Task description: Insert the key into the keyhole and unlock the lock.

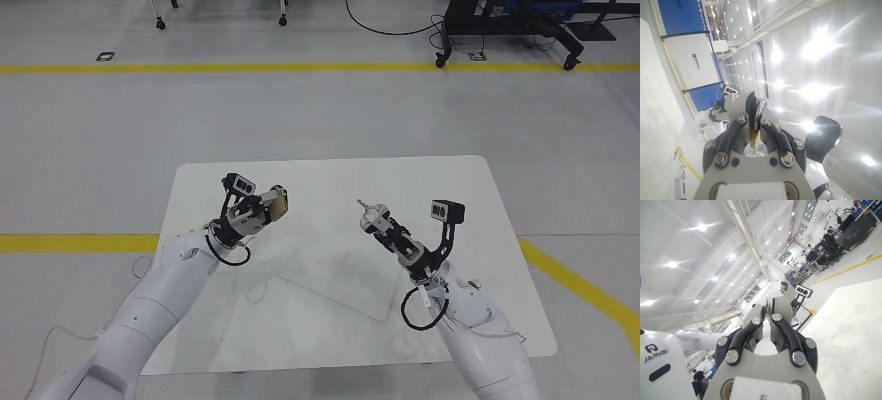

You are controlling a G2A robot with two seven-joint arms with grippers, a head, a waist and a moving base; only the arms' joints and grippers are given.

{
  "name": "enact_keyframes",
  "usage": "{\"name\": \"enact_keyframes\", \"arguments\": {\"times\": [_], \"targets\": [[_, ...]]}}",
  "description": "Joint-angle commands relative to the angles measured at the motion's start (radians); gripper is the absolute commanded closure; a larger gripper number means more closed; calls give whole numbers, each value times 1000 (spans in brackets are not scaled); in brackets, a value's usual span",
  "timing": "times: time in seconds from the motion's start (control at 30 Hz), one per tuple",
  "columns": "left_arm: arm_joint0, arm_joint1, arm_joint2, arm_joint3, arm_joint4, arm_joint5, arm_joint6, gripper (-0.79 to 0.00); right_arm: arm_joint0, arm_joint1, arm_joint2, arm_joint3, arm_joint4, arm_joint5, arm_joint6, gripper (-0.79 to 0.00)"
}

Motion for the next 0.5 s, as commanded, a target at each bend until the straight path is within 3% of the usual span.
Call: {"name": "enact_keyframes", "arguments": {"times": [0.0,0.3,0.37,0.47], "targets": [[0,0,0,0,-1,0,0,0,0,0,0,0,0,0,0,0],[0,0,0,0,-1,0,0,0,0,0,0,0,0,0,0,0],[0,1,8,-7,68,7,48,0,0,0,0,0,0,0,0,0],[4,-8,1,-47,60,74,155,0,-15,3,13,-44,-158,39,-35,0]]}}
